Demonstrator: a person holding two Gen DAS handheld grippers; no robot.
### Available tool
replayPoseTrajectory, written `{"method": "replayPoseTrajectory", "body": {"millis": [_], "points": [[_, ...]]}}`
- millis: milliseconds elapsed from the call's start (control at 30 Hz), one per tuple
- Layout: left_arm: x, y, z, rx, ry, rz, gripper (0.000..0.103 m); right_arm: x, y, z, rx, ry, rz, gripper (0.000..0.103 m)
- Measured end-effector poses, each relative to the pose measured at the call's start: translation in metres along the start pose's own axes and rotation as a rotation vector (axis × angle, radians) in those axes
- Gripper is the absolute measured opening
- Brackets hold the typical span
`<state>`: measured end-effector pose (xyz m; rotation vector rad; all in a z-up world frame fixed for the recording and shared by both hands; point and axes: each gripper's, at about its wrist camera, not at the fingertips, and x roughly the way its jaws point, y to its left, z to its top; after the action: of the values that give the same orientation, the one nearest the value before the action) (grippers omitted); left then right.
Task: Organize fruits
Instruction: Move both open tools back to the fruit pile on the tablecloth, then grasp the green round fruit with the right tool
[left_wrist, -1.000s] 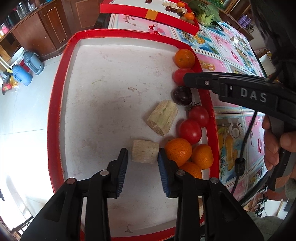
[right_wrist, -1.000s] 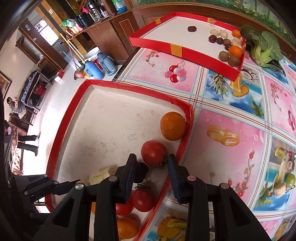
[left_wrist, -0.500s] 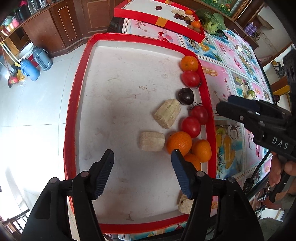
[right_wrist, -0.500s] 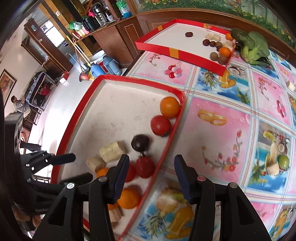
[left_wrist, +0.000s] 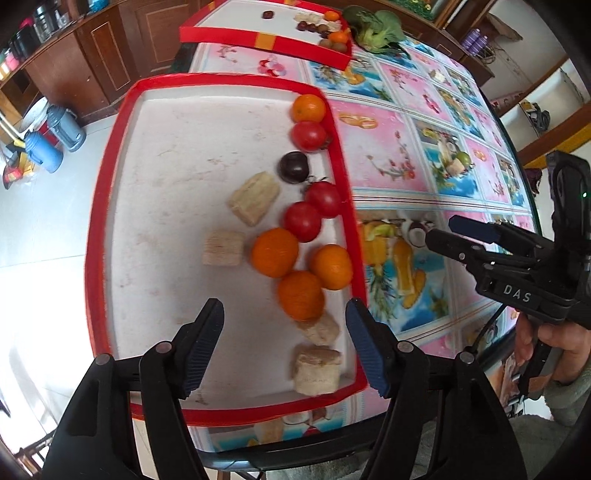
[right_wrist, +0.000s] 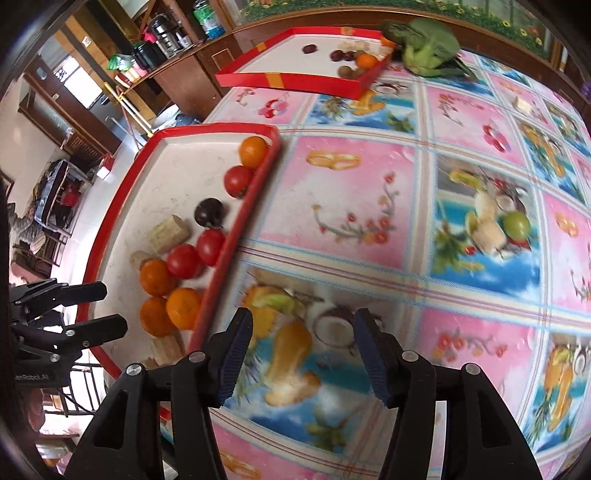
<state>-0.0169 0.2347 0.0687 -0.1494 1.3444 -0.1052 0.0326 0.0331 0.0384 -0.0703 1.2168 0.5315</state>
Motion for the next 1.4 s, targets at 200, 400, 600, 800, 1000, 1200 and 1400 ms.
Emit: {"method": "replayPoseTrajectory", "body": {"millis": [200, 400, 600, 800, 1000, 1200, 1400], "points": [[0.007, -0.031, 0.01, 0.066, 0.012, -0.015, 0.068, -0.009, -0.035, -0.021, 0.073, -0.001, -0.026, 0.059], [0.022, -0.066, 0.024, 0.139, 0.027, -0.036, 0.068, -0.025, -0.077, -0.032, 0.17, -0.024, -0.065, 0.059], [0.039, -0.105, 0.038, 0.202, 0.047, -0.059, 0.068, -0.044, -0.114, -0.036, 0.236, -0.056, -0.103, 0.06], [0.052, -0.148, 0.056, 0.271, 0.053, -0.073, 0.068, -0.059, -0.139, -0.024, 0.251, -0.091, -0.121, 0.06], [0.065, -0.18, 0.08, 0.315, 0.047, -0.078, 0.068, -0.064, -0.159, -0.005, 0.245, -0.11, -0.12, 0.06], [0.087, -0.195, 0.11, 0.291, 0.051, -0.102, 0.067, -0.053, -0.177, 0.026, 0.267, -0.109, -0.078, 0.059], [0.108, -0.212, 0.125, 0.327, 0.055, -0.069, 0.053, -0.033, -0.183, 0.049, 0.238, -0.071, -0.047, 0.045]]}}
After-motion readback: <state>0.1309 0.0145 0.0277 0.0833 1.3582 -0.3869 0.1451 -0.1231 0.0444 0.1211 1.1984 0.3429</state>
